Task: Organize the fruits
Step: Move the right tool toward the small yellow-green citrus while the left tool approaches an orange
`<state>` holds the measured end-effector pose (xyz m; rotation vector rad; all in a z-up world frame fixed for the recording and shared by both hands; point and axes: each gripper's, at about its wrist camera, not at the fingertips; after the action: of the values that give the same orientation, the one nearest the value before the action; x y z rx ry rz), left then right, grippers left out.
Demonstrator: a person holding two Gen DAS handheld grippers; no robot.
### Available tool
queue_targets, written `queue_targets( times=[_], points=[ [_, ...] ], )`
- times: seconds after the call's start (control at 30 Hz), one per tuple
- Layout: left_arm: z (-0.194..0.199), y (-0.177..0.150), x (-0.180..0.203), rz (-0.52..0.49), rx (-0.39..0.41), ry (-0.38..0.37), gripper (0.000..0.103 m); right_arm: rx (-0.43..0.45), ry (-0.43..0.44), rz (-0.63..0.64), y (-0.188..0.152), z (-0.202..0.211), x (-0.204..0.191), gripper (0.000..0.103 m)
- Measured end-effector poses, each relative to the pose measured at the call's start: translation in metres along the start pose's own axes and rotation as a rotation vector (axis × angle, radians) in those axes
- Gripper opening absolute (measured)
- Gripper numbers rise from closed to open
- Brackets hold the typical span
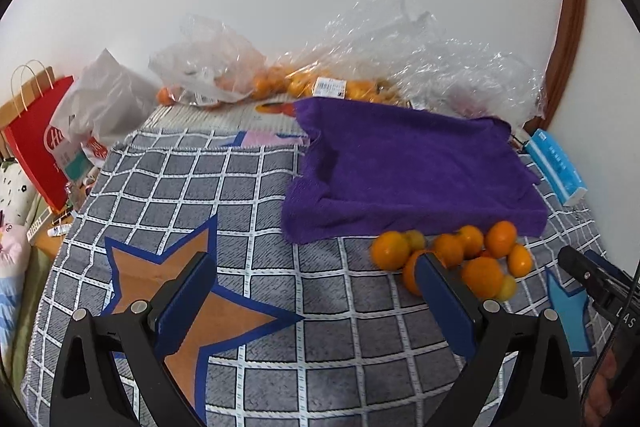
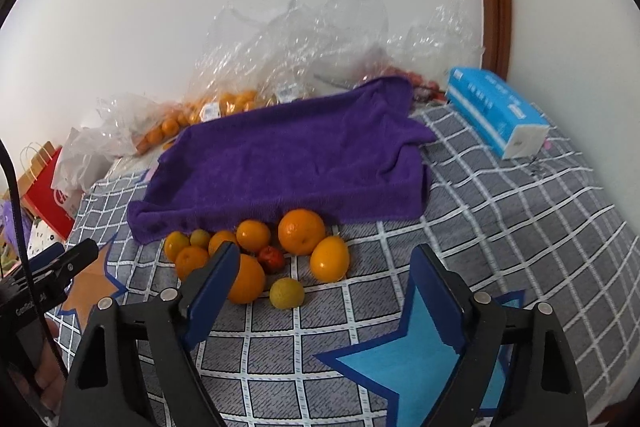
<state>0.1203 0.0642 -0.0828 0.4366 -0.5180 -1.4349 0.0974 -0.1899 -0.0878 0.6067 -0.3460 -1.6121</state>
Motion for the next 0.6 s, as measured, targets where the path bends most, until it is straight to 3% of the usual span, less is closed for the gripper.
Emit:
queue_targets(
  times=[0.27,0.6],
  points=[
    [-0.019,-0.001,-0.011,0.015,-0.023,-0.002,0.100,-0.069,0.029,0.021,-0.010,-0.031,-0.010,0.073],
    [-0.030,-0.003,-0.020,0.039,-0.046,-0.029,0.100,-0.126,0.044,0.059,-0.022,-0.057,-0.026,0.070]
  ],
)
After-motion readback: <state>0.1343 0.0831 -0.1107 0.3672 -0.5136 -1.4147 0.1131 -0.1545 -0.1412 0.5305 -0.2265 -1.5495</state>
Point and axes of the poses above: each gripper's, at about its wrist camera, not at the fingertips, and z roughly against the way its jaws point, x to its right, y to its top, and after that the axes turned 10 degrees about -x, right-handed
